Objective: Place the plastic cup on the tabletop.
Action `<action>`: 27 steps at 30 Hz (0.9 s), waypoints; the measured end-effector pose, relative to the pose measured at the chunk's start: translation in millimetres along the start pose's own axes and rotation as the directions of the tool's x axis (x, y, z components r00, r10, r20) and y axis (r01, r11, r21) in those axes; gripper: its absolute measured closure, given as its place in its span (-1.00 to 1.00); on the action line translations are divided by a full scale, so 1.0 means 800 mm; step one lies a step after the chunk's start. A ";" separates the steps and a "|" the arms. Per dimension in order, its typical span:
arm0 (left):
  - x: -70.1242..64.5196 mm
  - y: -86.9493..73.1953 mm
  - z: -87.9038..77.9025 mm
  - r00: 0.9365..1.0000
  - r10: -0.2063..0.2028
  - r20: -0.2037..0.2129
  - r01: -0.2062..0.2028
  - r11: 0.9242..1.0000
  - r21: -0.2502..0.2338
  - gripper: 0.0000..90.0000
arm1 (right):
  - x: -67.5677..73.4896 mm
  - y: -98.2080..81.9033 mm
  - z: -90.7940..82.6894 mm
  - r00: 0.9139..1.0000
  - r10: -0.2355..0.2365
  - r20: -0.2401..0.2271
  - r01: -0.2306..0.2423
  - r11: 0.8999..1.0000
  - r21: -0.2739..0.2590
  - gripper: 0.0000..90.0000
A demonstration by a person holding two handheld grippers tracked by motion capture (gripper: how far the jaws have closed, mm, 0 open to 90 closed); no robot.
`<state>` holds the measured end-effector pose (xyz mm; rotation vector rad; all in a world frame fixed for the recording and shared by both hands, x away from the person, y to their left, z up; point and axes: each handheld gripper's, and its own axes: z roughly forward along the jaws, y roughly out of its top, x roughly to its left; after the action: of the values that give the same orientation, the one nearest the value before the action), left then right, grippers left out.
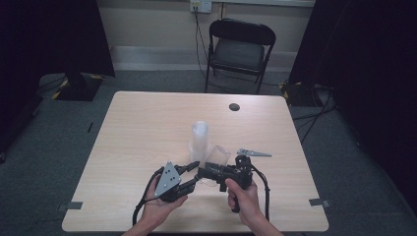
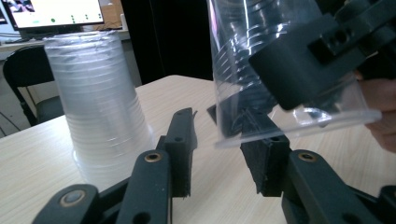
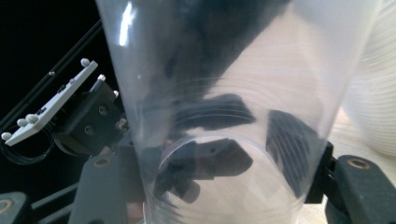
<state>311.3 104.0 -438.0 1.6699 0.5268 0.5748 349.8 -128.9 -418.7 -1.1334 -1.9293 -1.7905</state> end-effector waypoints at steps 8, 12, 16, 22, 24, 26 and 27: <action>-0.009 -0.002 0.004 0.998 0.054 -0.019 -0.055 0.997 -0.045 0.48 | 0.002 -0.004 0.004 0.998 0.049 -0.033 -0.049 0.999 0.007 -0.17; -0.010 -0.003 0.004 0.998 0.060 -0.034 -0.061 0.997 -0.056 0.48 | 0.001 -0.006 0.009 0.996 0.076 -0.040 -0.075 0.997 0.013 -0.17; -0.009 -0.002 0.004 0.998 0.058 -0.035 -0.061 0.996 -0.068 0.45 | 0.002 -0.009 0.015 0.994 0.093 -0.051 -0.091 0.995 0.026 -0.18; -0.012 -0.001 0.003 0.997 0.064 -0.050 -0.068 0.994 -0.083 0.51 | 0.004 -0.009 0.018 0.992 0.112 -0.057 -0.110 0.993 0.031 -0.18; -0.012 0.000 0.003 0.996 0.083 -0.043 -0.086 0.994 -0.071 0.66 | 0.004 -0.009 0.018 0.991 0.118 -0.061 -0.116 0.993 0.036 -0.21; -0.011 0.001 0.002 0.996 0.082 -0.040 -0.085 0.993 -0.079 0.75 | 0.002 -0.009 0.017 0.989 0.127 -0.076 -0.124 0.992 0.038 -0.24; -0.010 0.001 0.002 0.996 0.076 -0.039 -0.079 0.994 -0.078 0.78 | 0.002 -0.009 0.018 0.988 0.132 -0.083 -0.129 0.991 0.040 -0.26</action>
<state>305.9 97.3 -438.4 1.6120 0.4607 0.6758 348.0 -114.7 -425.6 -1.1258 -1.7875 -1.7013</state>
